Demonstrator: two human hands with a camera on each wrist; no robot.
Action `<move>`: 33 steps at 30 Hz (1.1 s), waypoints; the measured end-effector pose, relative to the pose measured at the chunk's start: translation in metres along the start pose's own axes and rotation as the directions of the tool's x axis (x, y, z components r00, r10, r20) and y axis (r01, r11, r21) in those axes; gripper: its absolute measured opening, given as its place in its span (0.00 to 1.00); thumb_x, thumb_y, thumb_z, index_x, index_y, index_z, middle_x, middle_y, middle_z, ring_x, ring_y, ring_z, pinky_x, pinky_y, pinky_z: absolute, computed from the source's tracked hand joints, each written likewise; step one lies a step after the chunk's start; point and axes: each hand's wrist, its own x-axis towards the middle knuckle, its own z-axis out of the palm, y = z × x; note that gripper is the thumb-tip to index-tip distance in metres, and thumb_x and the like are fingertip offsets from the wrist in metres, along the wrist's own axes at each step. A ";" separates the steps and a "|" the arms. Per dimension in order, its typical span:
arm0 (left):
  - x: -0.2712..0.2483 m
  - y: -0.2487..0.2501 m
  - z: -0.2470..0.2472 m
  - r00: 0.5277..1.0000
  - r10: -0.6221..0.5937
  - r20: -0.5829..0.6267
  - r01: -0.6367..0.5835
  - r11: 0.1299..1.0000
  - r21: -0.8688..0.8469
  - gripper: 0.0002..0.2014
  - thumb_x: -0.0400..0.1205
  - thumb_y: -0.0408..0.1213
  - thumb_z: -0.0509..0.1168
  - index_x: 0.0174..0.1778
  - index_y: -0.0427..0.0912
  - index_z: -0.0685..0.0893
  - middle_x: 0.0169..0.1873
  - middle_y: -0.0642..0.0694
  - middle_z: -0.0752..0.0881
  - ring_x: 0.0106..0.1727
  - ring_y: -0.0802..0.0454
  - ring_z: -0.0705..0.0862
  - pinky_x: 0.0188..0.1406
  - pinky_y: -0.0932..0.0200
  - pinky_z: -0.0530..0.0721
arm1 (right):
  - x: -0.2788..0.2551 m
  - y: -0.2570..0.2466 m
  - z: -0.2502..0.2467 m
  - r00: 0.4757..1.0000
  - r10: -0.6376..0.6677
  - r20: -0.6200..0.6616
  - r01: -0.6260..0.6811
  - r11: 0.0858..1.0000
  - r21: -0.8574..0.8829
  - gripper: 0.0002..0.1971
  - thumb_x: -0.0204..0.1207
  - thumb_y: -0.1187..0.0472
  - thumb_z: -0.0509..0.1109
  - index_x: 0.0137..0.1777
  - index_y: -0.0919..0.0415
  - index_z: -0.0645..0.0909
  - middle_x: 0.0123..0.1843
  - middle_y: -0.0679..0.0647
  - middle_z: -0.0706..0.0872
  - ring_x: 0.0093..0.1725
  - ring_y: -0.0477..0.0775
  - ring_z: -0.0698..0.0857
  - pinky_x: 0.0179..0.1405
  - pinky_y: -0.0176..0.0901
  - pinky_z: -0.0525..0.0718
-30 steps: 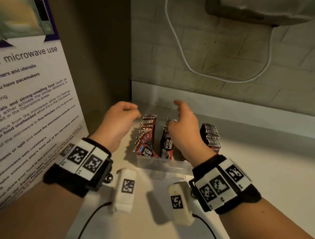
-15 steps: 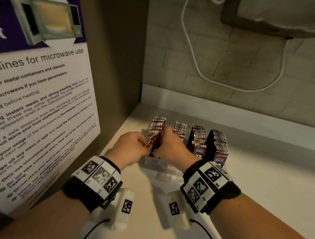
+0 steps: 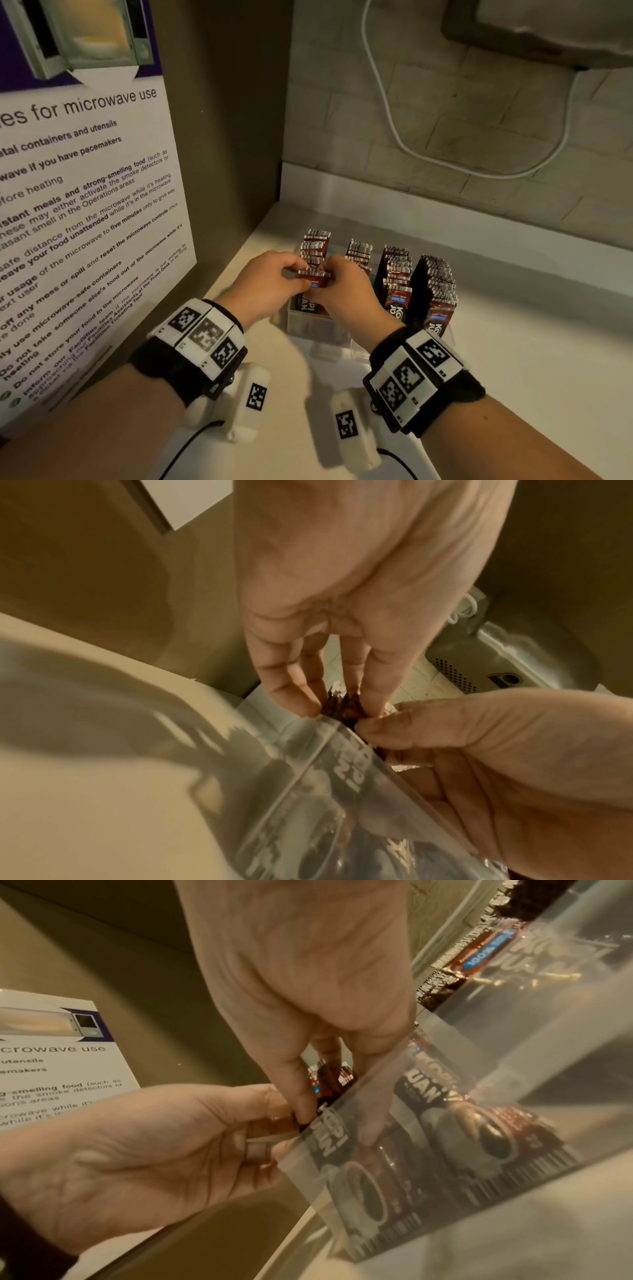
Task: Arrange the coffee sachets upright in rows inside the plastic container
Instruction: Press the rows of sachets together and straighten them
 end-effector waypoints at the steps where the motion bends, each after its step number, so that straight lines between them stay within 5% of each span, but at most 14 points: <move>1: 0.001 -0.001 0.000 1.000 0.001 0.006 -0.001 1.000 0.006 0.09 0.76 0.36 0.73 0.53 0.47 0.89 0.54 0.49 0.84 0.42 0.56 0.79 0.47 0.60 0.76 | 0.000 0.000 -0.001 1.000 -0.003 -0.001 0.003 1.000 -0.004 0.11 0.70 0.68 0.75 0.50 0.58 0.78 0.39 0.46 0.82 0.43 0.49 0.83 0.43 0.42 0.82; 5: 0.000 0.000 -0.002 0.999 -0.038 -0.022 0.035 0.995 -0.088 0.06 0.79 0.36 0.68 0.48 0.43 0.89 0.48 0.49 0.87 0.46 0.54 0.82 0.42 0.60 0.77 | 0.001 0.003 -0.004 1.000 0.020 0.003 -0.020 0.999 0.043 0.11 0.73 0.69 0.73 0.42 0.52 0.76 0.34 0.41 0.79 0.38 0.46 0.82 0.38 0.35 0.81; 8: 0.001 -0.002 -0.002 0.998 -0.050 -0.034 0.045 0.992 -0.121 0.08 0.81 0.33 0.64 0.49 0.43 0.89 0.45 0.49 0.86 0.41 0.55 0.81 0.44 0.60 0.78 | 0.003 0.004 -0.003 0.999 0.053 0.000 -0.053 0.994 0.095 0.14 0.73 0.68 0.74 0.38 0.48 0.76 0.37 0.45 0.82 0.43 0.51 0.86 0.47 0.46 0.86; 10: -0.001 -0.002 -0.001 0.999 -0.035 -0.032 0.032 0.995 -0.098 0.11 0.81 0.29 0.63 0.50 0.45 0.89 0.40 0.51 0.85 0.32 0.62 0.77 0.34 0.69 0.75 | 0.002 0.003 -0.002 0.999 0.036 0.027 -0.038 0.996 0.085 0.08 0.72 0.66 0.75 0.44 0.52 0.81 0.39 0.47 0.85 0.43 0.49 0.85 0.45 0.42 0.85; 13: -0.001 -0.003 0.001 0.998 -0.010 -0.054 0.008 0.999 -0.047 0.12 0.81 0.29 0.64 0.51 0.49 0.90 0.50 0.49 0.84 0.43 0.56 0.80 0.45 0.64 0.76 | 0.002 0.002 0.000 0.999 0.031 0.034 -0.034 0.995 0.090 0.10 0.73 0.65 0.74 0.54 0.59 0.86 0.47 0.53 0.89 0.47 0.51 0.87 0.51 0.44 0.85; 16: -0.001 -0.005 0.000 0.992 -0.017 -0.127 0.004 0.995 -0.101 0.09 0.80 0.32 0.64 0.49 0.49 0.87 0.50 0.47 0.82 0.41 0.54 0.79 0.37 0.60 0.75 | 0.004 0.004 -0.001 0.995 0.102 0.013 -0.102 0.977 0.187 0.06 0.74 0.67 0.73 0.49 0.57 0.86 0.47 0.56 0.90 0.48 0.56 0.89 0.53 0.55 0.88; 20: 0.001 -0.004 -0.004 0.990 -0.011 -0.141 -0.011 0.988 -0.154 0.09 0.81 0.31 0.65 0.48 0.50 0.87 0.39 0.52 0.83 0.33 0.58 0.77 0.30 0.62 0.72 | 0.006 0.006 -0.003 0.989 0.147 0.016 -0.146 0.955 0.257 0.10 0.74 0.68 0.74 0.40 0.50 0.84 0.46 0.57 0.90 0.47 0.58 0.90 0.50 0.60 0.88; 25: -0.003 -0.001 -0.004 0.994 0.030 -0.107 -0.044 0.991 -0.130 0.09 0.77 0.30 0.72 0.49 0.49 0.89 0.36 0.56 0.86 0.30 0.68 0.80 0.33 0.75 0.75 | 0.003 0.005 -0.003 0.994 0.104 0.042 -0.111 0.963 0.245 0.07 0.74 0.68 0.73 0.51 0.61 0.86 0.45 0.55 0.89 0.47 0.55 0.89 0.54 0.57 0.88; 28: -0.003 -0.001 -0.003 0.991 0.035 -0.127 -0.054 0.987 -0.150 0.11 0.76 0.29 0.74 0.51 0.46 0.90 0.38 0.47 0.88 0.34 0.60 0.81 0.41 0.65 0.81 | 0.001 0.003 -0.003 0.996 0.079 0.042 -0.087 0.961 0.264 0.08 0.74 0.66 0.74 0.52 0.58 0.86 0.46 0.54 0.89 0.49 0.55 0.89 0.54 0.58 0.87; 33: -0.003 -0.002 -0.007 0.988 0.025 -0.152 -0.045 0.990 -0.133 0.06 0.72 0.31 0.77 0.38 0.44 0.87 0.38 0.44 0.87 0.39 0.46 0.85 0.44 0.51 0.85 | -0.002 0.002 -0.006 0.998 0.041 0.054 -0.056 0.946 0.321 0.09 0.75 0.64 0.74 0.43 0.47 0.83 0.43 0.50 0.88 0.47 0.54 0.90 0.50 0.60 0.88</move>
